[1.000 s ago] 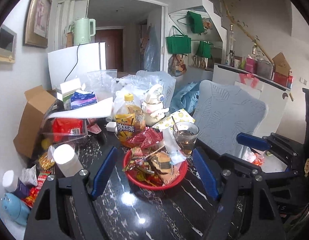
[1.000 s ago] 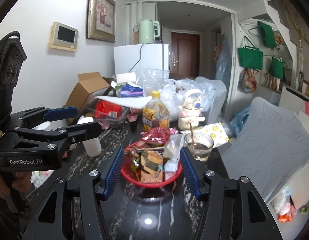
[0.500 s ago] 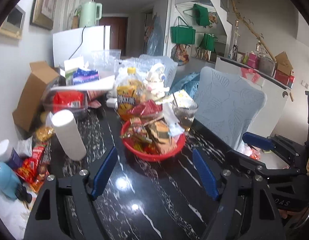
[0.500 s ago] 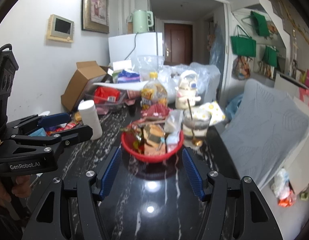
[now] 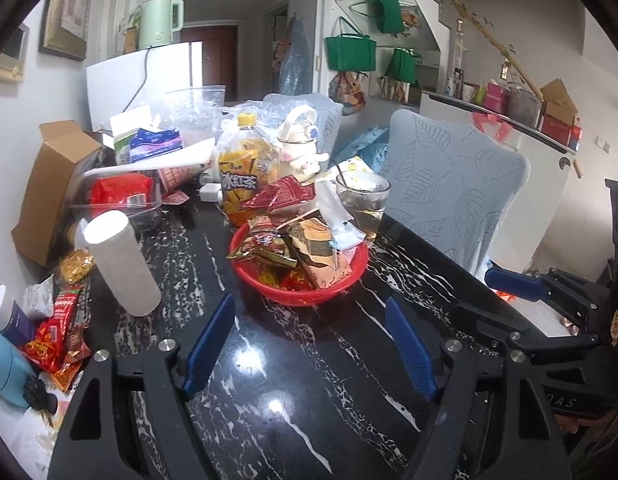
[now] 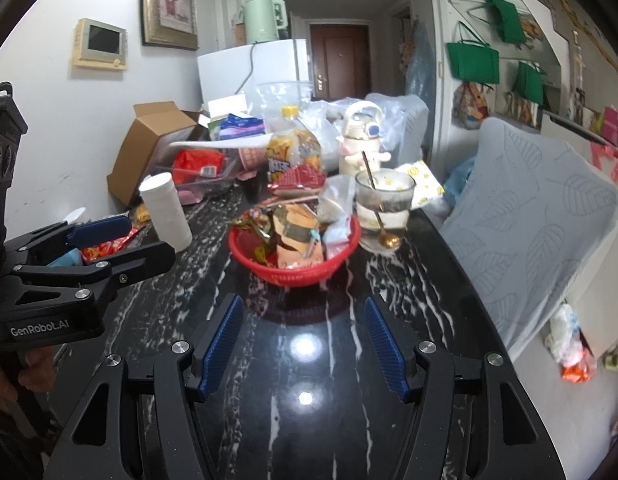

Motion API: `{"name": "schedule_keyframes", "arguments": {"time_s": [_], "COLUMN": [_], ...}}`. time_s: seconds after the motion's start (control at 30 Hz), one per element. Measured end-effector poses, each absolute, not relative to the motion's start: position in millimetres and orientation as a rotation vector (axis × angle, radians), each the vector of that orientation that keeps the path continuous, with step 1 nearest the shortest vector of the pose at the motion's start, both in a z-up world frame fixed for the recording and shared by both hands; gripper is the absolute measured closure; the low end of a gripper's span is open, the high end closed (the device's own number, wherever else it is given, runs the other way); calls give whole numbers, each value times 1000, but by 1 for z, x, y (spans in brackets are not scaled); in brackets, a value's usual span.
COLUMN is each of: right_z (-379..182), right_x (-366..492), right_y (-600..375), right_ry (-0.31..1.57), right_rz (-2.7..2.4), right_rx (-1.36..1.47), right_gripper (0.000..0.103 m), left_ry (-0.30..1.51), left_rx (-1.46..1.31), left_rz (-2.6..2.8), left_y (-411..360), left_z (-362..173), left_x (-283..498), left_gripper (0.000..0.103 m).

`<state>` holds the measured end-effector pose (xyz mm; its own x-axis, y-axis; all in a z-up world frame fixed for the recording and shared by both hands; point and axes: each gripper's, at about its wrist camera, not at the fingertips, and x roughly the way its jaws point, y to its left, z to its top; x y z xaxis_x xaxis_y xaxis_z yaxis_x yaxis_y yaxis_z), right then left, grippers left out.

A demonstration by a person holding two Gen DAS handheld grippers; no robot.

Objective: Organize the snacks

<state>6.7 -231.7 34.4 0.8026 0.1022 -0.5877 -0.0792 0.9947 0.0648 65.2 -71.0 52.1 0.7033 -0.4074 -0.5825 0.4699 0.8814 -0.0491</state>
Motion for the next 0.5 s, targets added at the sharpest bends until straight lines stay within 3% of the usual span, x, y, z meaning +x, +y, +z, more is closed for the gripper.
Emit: {"name": "schedule_keyframes", "arguments": {"time_s": [0.5], "right_z": [35], "right_x": [18], "right_y": [-242], "right_ry": [653], "right_rz": [48], "right_rx": [46], "right_gripper": [40], "left_ry": [600], "left_rx": [122], "left_rz": [-549], "left_y": [-89], "left_z": [58], "left_x": [84], "left_gripper": [26]}}
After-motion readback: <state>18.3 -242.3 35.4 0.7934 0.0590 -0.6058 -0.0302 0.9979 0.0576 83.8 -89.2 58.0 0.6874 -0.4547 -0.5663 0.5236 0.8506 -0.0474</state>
